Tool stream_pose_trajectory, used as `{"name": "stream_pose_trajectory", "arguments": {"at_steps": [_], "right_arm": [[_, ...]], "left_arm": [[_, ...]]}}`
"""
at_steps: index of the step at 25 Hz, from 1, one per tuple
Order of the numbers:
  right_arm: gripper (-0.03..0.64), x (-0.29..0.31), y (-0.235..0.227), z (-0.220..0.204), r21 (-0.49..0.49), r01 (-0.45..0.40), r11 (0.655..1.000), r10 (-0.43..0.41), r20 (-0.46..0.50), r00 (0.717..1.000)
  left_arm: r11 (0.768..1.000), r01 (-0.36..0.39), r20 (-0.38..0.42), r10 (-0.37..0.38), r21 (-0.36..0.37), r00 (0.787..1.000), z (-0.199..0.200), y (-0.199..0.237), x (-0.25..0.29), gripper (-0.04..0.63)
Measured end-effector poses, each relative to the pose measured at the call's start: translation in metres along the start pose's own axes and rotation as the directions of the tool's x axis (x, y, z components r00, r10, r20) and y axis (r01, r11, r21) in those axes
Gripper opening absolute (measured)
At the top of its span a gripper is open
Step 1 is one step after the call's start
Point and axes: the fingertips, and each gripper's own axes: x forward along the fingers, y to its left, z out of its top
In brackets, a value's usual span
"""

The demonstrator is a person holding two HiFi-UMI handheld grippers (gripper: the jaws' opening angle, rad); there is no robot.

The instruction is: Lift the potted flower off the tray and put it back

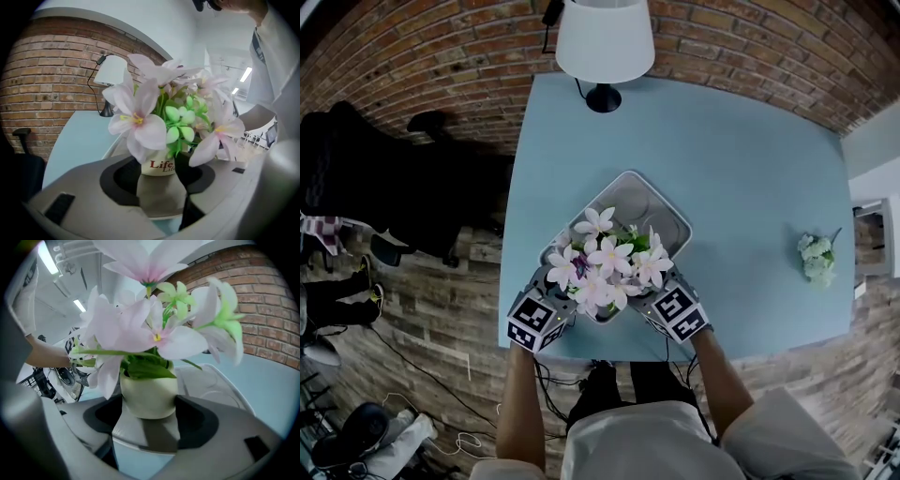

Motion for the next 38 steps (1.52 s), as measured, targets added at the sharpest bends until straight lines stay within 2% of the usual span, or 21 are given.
{"name": "stream_pose_trajectory", "arguments": {"at_steps": [7,17,28,38], "right_arm": [[0.376,-0.022,0.009,0.024,0.004,0.027,1.0,-0.027,0.071,0.997],[0.376,-0.08,0.037,0.075,-0.033,0.098,0.995,-0.091,0.176,0.98],[0.376,-0.139,0.09,0.122,-0.089,0.209,0.974,-0.178,0.277,0.944],[0.377,-0.176,0.134,0.142,-0.095,0.249,0.964,-0.203,0.342,0.918]], "left_arm": [[1.0,-0.004,0.067,0.002,0.018,0.998,0.026,-0.01,-0.018,0.253],[0.997,-0.022,0.199,0.007,0.072,0.98,0.084,-0.045,-0.064,0.236],[0.987,-0.027,0.27,-0.017,0.159,0.963,0.13,-0.087,-0.13,0.218],[0.974,-0.044,0.321,-0.03,0.222,0.947,0.151,-0.122,-0.178,0.216]]}}
